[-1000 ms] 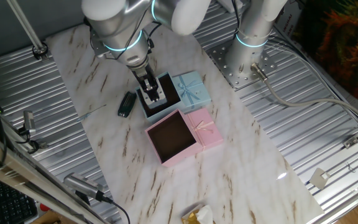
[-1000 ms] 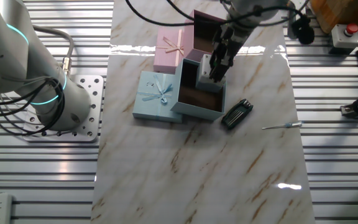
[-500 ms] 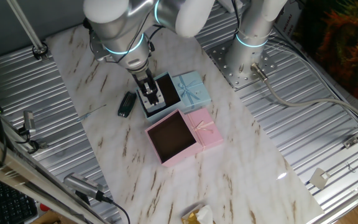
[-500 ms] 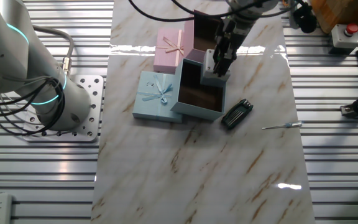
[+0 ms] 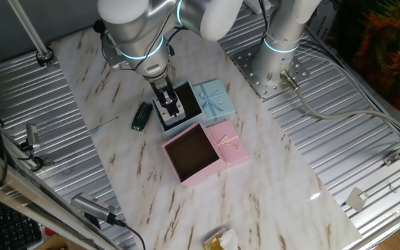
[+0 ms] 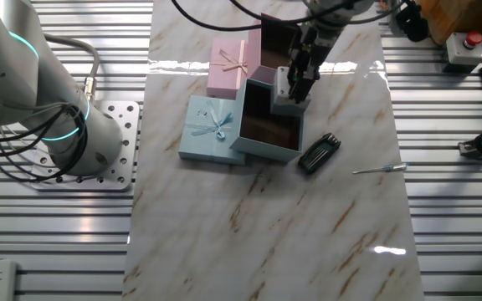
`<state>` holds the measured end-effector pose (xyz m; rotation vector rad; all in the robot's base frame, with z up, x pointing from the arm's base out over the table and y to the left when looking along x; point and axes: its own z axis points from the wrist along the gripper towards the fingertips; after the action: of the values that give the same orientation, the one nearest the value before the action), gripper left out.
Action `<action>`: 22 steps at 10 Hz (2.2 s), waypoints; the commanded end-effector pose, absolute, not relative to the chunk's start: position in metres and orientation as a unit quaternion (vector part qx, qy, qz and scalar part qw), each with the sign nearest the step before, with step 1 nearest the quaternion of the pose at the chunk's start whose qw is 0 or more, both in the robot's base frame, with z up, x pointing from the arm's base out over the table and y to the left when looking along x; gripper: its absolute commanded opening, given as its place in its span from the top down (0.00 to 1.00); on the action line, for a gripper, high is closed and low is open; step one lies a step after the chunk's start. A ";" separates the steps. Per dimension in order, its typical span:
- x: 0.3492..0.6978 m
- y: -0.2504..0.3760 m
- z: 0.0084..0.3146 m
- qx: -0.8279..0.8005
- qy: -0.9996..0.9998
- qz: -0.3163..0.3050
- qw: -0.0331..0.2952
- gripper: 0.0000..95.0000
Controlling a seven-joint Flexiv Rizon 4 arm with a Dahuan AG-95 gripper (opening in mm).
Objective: Move an object from one box to another
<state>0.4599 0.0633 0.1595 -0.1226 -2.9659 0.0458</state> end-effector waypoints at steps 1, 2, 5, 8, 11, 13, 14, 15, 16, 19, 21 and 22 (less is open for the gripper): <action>0.458 0.064 0.160 -0.044 -0.995 0.013 0.085 1.00; 0.458 0.064 0.160 -0.047 -0.995 0.012 0.083 1.00; 0.458 0.064 0.160 -0.008 -0.996 0.008 0.088 1.00; 0.458 0.064 0.160 0.036 -0.996 0.002 0.084 1.00; 0.458 0.064 0.160 0.050 -0.996 0.000 0.072 1.00; 0.458 0.064 0.160 0.048 -0.996 0.000 0.071 1.00; 0.458 0.065 0.161 0.042 -0.997 0.000 0.071 1.00; 0.458 0.066 0.161 0.036 -0.997 0.000 0.071 1.00; 0.459 0.070 0.164 0.011 -0.997 -0.002 0.072 1.00; 0.457 0.083 0.172 -0.028 -0.997 -0.013 0.072 1.00; 0.457 0.095 0.176 -0.032 -0.997 -0.014 0.073 1.00; 0.458 0.100 0.177 -0.031 -0.997 -0.010 0.074 1.00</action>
<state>0.4568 0.1012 0.1778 -0.0977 -2.9898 -0.0386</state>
